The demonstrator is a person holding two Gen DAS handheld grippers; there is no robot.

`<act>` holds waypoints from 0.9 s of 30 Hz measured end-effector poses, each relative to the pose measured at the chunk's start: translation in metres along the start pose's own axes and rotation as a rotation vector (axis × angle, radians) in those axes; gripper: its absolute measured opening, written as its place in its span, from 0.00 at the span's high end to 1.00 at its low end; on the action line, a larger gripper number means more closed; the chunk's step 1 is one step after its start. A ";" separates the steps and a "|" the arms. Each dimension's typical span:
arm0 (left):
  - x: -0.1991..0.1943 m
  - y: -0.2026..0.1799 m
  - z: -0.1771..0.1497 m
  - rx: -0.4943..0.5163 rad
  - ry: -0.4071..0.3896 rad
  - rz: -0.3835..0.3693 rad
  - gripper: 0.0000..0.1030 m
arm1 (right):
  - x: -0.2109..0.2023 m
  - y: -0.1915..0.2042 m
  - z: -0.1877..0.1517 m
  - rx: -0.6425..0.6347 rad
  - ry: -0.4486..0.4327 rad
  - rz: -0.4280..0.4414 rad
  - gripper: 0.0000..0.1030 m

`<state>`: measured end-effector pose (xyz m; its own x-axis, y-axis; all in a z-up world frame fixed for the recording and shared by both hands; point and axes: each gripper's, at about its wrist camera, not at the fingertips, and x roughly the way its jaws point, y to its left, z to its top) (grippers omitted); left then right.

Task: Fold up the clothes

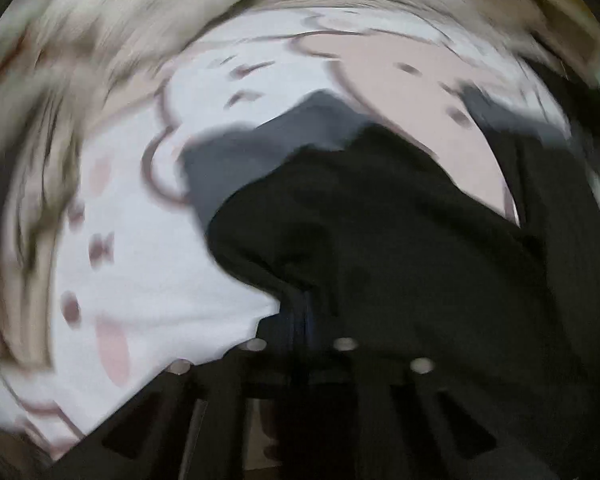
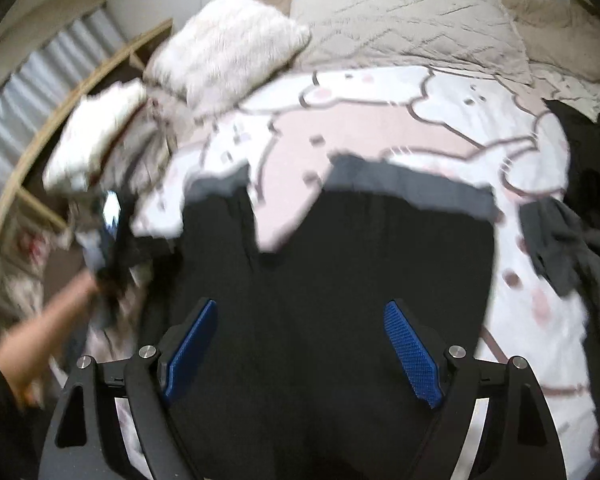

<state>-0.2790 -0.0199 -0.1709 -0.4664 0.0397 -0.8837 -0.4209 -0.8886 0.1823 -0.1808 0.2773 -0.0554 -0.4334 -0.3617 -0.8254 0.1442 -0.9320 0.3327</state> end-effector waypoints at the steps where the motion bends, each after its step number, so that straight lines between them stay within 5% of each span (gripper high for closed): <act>1: -0.006 -0.014 -0.001 0.083 -0.030 0.054 0.96 | 0.005 0.006 0.013 0.008 -0.001 0.013 0.17; 7: -0.015 -0.121 -0.057 0.796 -0.330 0.550 0.97 | 0.057 0.048 0.079 -0.083 0.040 0.054 0.21; 11: -0.006 -0.169 -0.091 1.025 -0.438 0.630 0.97 | 0.098 0.067 0.091 -0.106 0.121 0.083 0.25; 13: -0.003 -0.182 -0.101 1.081 -0.457 0.625 0.97 | 0.111 0.076 0.087 -0.158 0.153 0.098 0.28; 15: -0.001 -0.189 -0.108 1.117 -0.493 0.642 0.97 | 0.125 0.092 0.082 -0.241 0.188 0.121 0.41; 18: -0.003 -0.186 -0.104 1.090 -0.486 0.623 0.97 | 0.152 0.117 0.071 -0.315 0.329 0.244 0.48; 20: -0.003 -0.186 -0.103 1.084 -0.489 0.628 0.97 | 0.178 0.133 0.058 -0.361 0.436 0.254 0.48; 24: -0.002 -0.185 -0.101 1.073 -0.493 0.642 0.97 | 0.223 0.146 0.046 -0.369 0.498 0.132 0.49; 27: -0.006 -0.184 -0.099 1.035 -0.481 0.608 0.97 | 0.232 0.131 0.056 -0.301 0.450 0.032 0.50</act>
<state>-0.1217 0.0979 -0.2419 -0.9349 0.1076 -0.3381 -0.3459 -0.0651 0.9360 -0.3123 0.0730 -0.1779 -0.0100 -0.3032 -0.9529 0.4283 -0.8624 0.2699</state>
